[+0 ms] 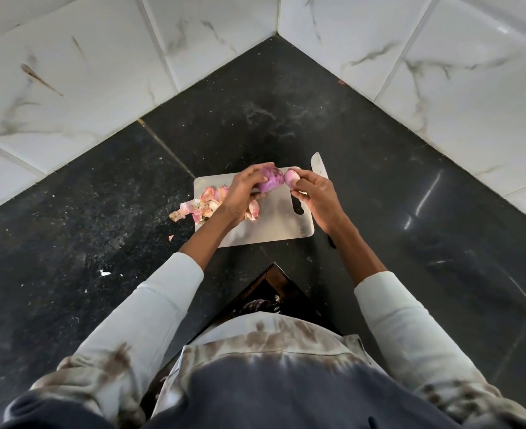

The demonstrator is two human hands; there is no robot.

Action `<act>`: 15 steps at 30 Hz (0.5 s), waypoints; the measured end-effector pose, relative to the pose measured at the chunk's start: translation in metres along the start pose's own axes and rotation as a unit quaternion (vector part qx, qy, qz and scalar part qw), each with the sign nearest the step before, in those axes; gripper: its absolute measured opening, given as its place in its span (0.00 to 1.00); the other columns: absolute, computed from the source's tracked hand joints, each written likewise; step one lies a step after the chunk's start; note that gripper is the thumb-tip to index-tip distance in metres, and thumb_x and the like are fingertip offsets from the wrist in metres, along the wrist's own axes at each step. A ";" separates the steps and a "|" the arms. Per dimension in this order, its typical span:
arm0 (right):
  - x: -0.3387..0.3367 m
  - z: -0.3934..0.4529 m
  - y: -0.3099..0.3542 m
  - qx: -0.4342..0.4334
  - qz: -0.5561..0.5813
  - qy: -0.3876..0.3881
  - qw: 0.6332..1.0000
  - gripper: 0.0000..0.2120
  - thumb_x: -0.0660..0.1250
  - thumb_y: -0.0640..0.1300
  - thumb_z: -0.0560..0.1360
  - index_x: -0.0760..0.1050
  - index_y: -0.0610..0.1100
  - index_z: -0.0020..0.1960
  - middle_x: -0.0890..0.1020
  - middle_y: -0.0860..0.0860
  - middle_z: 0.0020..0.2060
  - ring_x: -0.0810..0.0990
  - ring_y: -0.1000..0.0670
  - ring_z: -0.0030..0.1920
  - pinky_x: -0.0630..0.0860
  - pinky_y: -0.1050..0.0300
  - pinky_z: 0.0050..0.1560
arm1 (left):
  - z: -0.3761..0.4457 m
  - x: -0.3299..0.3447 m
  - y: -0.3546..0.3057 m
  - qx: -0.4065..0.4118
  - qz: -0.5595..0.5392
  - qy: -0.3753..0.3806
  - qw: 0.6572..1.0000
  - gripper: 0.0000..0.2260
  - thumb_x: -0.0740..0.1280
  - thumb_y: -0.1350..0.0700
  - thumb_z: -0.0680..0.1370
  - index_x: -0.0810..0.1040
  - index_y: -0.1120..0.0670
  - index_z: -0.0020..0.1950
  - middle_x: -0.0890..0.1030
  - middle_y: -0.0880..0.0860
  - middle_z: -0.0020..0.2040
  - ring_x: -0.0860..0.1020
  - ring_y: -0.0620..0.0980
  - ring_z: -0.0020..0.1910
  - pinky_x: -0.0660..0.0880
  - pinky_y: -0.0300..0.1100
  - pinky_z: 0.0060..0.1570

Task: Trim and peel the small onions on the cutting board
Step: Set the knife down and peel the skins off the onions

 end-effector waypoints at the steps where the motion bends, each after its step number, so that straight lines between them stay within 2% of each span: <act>1: -0.001 0.003 -0.001 -0.009 -0.025 -0.007 1.000 0.09 0.72 0.46 0.82 0.85 0.49 0.61 0.86 0.49 0.56 0.84 0.50 0.59 0.81 0.56 0.62 | 0.001 -0.001 -0.003 0.014 0.038 -0.004 0.999 0.24 0.68 0.50 0.75 0.80 0.56 0.70 0.81 0.56 0.65 0.78 0.54 0.66 0.80 0.45 0.63; 4: -0.010 0.015 -0.009 -0.008 -0.145 -0.075 0.987 0.16 0.77 0.48 0.78 0.83 0.46 0.64 0.86 0.50 0.55 0.85 0.51 0.56 0.82 0.56 0.59 | 0.005 -0.003 -0.008 0.061 0.183 -0.013 0.981 0.22 0.76 0.53 0.75 0.80 0.54 0.69 0.82 0.52 0.64 0.79 0.51 0.64 0.81 0.45 0.65; 8: -0.017 0.026 -0.020 -0.015 -0.287 -0.147 0.946 0.15 0.79 0.48 0.75 0.82 0.47 0.60 0.85 0.54 0.53 0.84 0.55 0.52 0.80 0.63 0.53 | 0.011 -0.005 -0.005 0.125 0.360 -0.064 0.922 0.24 0.80 0.53 0.73 0.79 0.50 0.68 0.80 0.49 0.64 0.78 0.48 0.63 0.79 0.40 0.60; 11: -0.017 0.030 -0.025 -0.031 -0.316 -0.174 0.932 0.13 0.78 0.47 0.76 0.81 0.48 0.58 0.84 0.53 0.53 0.84 0.52 0.51 0.81 0.60 0.53 | 0.017 -0.003 -0.001 0.147 0.428 -0.084 0.888 0.26 0.81 0.54 0.72 0.78 0.49 0.68 0.79 0.49 0.65 0.75 0.47 0.64 0.74 0.37 0.59; 15: -0.013 0.040 -0.026 -0.035 -0.353 -0.182 0.917 0.11 0.77 0.45 0.76 0.82 0.47 0.56 0.85 0.53 0.53 0.83 0.52 0.50 0.79 0.56 0.52 | 0.030 -0.002 0.006 0.143 0.465 -0.077 0.870 0.22 0.79 0.52 0.74 0.79 0.51 0.66 0.80 0.52 0.63 0.76 0.52 0.63 0.77 0.47 0.62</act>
Point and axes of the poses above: each hand's wrist, its own z-axis towards the middle knuckle, its own x-axis out of the palm, y = z × x, the point moved 6 cm from there along z, towards the middle knuckle
